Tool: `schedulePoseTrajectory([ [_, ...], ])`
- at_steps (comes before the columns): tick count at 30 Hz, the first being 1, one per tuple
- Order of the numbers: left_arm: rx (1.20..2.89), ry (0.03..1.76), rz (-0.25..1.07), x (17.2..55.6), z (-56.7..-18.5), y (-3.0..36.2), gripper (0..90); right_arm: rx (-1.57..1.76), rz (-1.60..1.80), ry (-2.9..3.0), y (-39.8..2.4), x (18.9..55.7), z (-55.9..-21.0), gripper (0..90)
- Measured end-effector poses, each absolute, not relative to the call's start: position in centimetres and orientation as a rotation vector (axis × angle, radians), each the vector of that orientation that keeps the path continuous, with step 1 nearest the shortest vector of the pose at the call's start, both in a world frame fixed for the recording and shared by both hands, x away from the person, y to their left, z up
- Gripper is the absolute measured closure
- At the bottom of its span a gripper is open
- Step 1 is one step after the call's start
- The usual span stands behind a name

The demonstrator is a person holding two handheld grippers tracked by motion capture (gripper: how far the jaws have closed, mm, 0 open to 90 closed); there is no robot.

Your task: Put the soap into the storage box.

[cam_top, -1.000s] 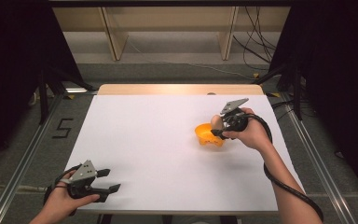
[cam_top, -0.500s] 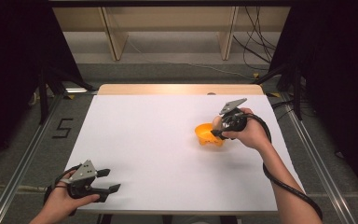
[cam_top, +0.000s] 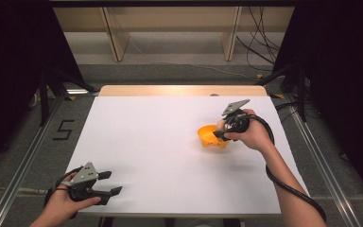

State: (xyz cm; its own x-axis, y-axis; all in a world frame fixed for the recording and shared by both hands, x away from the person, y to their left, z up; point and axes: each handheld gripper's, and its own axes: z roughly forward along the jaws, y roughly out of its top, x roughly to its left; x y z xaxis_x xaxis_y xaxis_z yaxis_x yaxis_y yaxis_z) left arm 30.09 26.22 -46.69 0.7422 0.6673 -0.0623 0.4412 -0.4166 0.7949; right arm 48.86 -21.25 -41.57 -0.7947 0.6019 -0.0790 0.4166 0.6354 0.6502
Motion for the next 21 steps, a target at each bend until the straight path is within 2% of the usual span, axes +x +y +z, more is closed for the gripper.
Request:
schedulePoseTrajectory([
  [6, 2.065, 0.84, 0.329, 30.1, -46.7, 26.2, 29.3, 0.821, 0.926, 2.572, -21.1, 48.8, -41.6, 33.1],
  [16, 2.08, 0.83, 0.327, 30.1, -46.7, 26.3, 29.3, 0.883, 0.994, 2.508, -21.4, 47.7, -41.3, 58.5],
  [21, 2.069, 0.833, 0.335, 30.1, -46.7, 26.2, 29.2, 0.996, 1.025, 2.455, -21.8, 46.1, -41.1, 65.9],
])
